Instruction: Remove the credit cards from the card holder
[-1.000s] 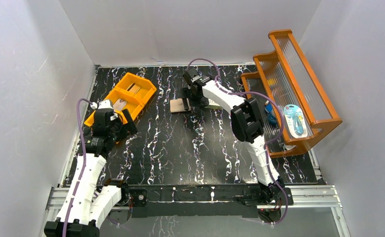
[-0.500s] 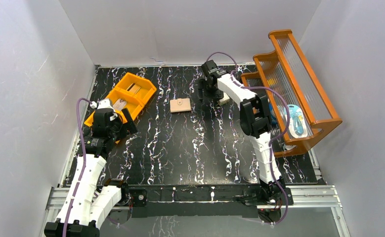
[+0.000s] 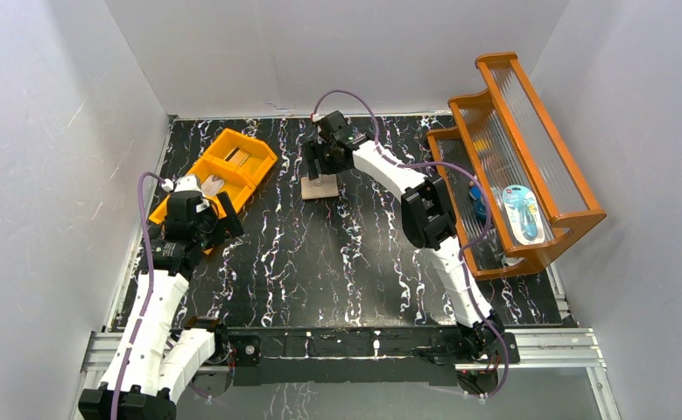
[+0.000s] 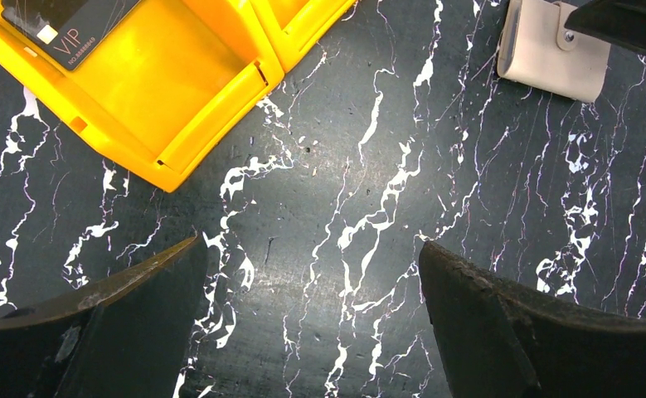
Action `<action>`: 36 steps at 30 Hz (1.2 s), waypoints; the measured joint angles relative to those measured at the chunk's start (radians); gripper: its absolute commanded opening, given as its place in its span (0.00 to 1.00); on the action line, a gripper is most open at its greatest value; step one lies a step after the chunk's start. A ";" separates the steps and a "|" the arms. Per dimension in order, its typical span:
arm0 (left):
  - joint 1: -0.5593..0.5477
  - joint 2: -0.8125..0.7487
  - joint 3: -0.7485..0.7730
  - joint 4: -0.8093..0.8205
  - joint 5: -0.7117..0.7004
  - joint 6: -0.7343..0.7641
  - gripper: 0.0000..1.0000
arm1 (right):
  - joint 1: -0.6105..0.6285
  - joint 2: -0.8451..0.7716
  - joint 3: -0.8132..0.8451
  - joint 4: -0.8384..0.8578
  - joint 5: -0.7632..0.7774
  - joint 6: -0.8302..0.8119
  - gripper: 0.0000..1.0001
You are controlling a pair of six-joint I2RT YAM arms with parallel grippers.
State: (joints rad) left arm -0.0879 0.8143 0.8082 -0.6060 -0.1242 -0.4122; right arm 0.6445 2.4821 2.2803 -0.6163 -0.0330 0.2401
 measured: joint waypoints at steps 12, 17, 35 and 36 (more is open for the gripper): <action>0.000 0.005 0.000 0.001 0.000 0.005 0.98 | 0.007 0.074 0.021 0.043 -0.016 -0.090 0.66; 0.000 0.007 0.000 0.002 0.001 0.005 0.98 | 0.016 -0.062 -0.221 0.135 0.003 -0.011 0.58; 0.000 0.021 -0.002 0.008 0.008 0.005 0.98 | 0.247 -0.735 -1.007 0.088 0.129 0.401 0.74; 0.000 0.023 -0.002 0.008 0.009 0.005 0.98 | 0.249 -0.766 -1.007 0.089 0.131 0.406 0.76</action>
State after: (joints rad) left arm -0.0879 0.8371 0.8059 -0.5983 -0.1154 -0.4068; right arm 0.8932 1.7161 1.2728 -0.5278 0.0978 0.6460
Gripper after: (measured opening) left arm 0.983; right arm 0.714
